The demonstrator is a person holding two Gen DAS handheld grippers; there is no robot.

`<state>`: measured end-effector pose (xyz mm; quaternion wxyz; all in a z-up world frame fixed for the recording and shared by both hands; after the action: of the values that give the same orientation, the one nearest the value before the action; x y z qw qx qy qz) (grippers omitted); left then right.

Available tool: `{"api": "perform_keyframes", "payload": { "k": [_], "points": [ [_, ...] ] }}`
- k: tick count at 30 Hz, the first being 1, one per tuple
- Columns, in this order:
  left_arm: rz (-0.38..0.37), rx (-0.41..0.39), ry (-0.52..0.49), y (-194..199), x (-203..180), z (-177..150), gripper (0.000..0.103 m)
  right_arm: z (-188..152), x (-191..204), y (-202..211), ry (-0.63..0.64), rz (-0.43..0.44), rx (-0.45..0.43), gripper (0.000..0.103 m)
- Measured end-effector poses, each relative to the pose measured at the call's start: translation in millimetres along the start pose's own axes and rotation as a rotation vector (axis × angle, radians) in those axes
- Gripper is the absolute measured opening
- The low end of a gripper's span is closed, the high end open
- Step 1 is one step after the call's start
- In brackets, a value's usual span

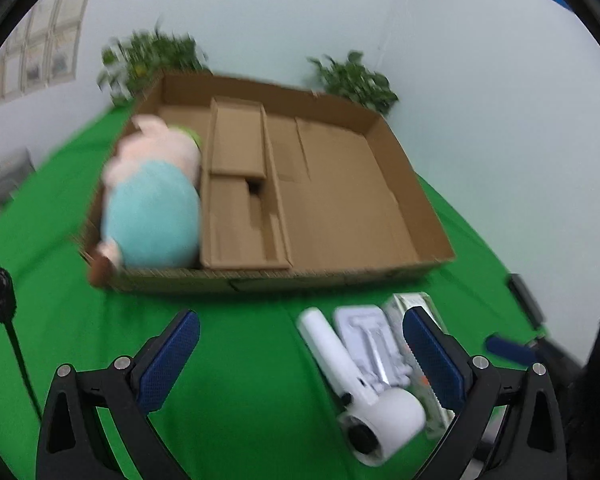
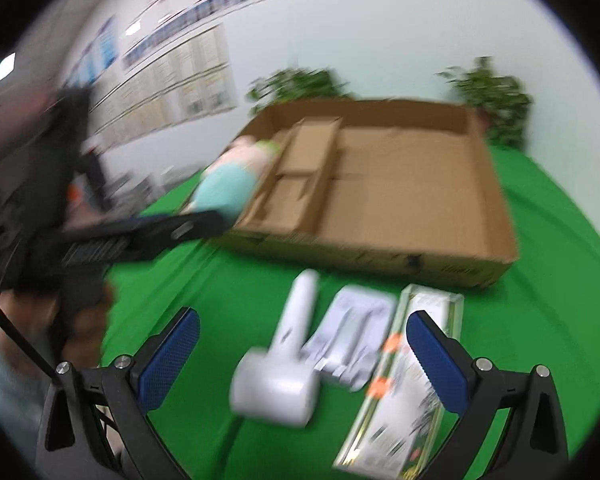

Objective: Organize objects
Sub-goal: 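Grasp the white handheld fan by its head with the right gripper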

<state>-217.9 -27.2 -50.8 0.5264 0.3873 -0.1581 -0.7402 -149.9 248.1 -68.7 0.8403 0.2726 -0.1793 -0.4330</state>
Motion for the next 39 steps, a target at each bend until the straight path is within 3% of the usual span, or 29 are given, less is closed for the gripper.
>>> {"api": "perform_keyframes", "payload": {
  "k": [2, 4, 7, 13, 17, 25, 34, 39],
  "points": [
    [-0.081, 0.079, 0.063, -15.8, 4.7, -7.9, 0.101, -9.4, 14.3, -7.4, -0.024, 0.069, 0.034, 0.102],
    [-0.173, 0.168, 0.131, -34.9, 8.0, -18.8, 0.101, -15.8, 21.6, -16.8, -0.032, 0.072, 0.063, 0.098],
    [-0.260, 0.266, 0.194, -54.6, 9.7, -32.3, 0.093, -24.1, 24.5, -34.0, -0.020, 0.018, 0.129, 0.087],
    [-0.350, 0.357, 0.257, -78.7, 7.1, -43.9, 0.075, -34.9, 16.9, -56.4, -0.059, -0.060, 0.231, 0.074],
    [-0.376, 0.384, 0.252, -82.3, 2.7, -49.8, 0.072, -40.6, 19.8, -56.6, -0.057, -0.090, 0.251, 0.058],
    [-0.414, 0.434, 0.266, -76.8, -3.3, -71.7, 0.068, -59.3, 32.2, -35.7, -0.113, -0.044, 0.268, 0.061],
    [-0.391, 0.473, 0.264, -80.1, -7.1, -84.7, 0.058, -64.3, 32.8, -32.6, -0.125, -0.054, 0.255, 0.060],
    [-0.387, 0.498, 0.265, -75.0, -9.4, -92.0, 0.055, -72.9, 25.6, -19.7, -0.270, 0.049, 0.223, 0.060]
  ]
}}
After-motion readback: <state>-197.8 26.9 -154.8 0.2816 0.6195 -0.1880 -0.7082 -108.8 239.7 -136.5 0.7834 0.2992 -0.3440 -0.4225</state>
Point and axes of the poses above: each gripper's, at about its wrist camera, not at the fingertips, and y roughly against the way its jaws point, x to its left, z to its top, the point moved 6 cm from there along -y, roughly the way its jaws point, and after that the axes turned 7 degrees about y, right-handed, at the moved point
